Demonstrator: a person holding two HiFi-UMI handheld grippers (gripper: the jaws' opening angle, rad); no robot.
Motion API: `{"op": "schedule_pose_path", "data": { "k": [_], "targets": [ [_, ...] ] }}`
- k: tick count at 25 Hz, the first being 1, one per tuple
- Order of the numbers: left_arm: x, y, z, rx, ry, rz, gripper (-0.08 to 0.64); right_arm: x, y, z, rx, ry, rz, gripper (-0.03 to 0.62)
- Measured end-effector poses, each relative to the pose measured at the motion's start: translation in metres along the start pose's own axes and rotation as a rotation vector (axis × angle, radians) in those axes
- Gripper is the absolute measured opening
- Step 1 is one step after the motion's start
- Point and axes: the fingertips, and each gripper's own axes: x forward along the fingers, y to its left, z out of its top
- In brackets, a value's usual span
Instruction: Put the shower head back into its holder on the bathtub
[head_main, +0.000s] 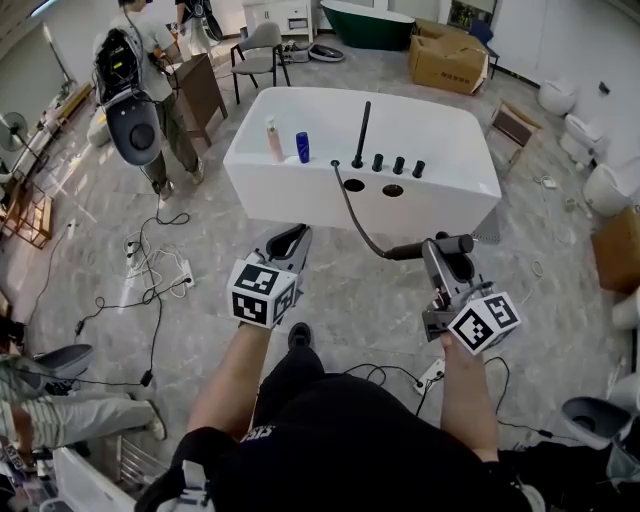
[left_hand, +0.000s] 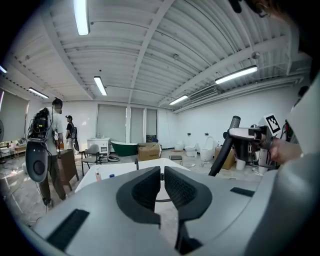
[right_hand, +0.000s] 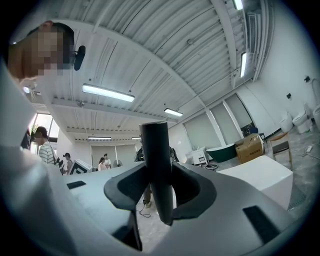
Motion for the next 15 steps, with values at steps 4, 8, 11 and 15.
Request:
{"op": "schedule_pose_path", "data": {
  "k": [4, 8, 11, 15],
  "targets": [
    [0.02, 0.017, -0.006, -0.02, 0.004, 0.002, 0.037, 0.016, -0.017, -0.004, 0.014, 0.006, -0.017, 0.152],
    [0.056, 0.041, -0.02, -0.043, 0.021, -0.029, 0.037, 0.048, -0.035, -0.012, 0.016, 0.017, -0.036, 0.152],
    [0.09, 0.065, -0.027, -0.054, 0.034, -0.054, 0.037, 0.082, -0.056, -0.017, 0.016, 0.029, -0.058, 0.15],
    [0.136, 0.111, -0.028, -0.077, 0.05, -0.071, 0.038, 0.14, -0.08, -0.023, 0.015, 0.059, -0.069, 0.15]
  ]
}}
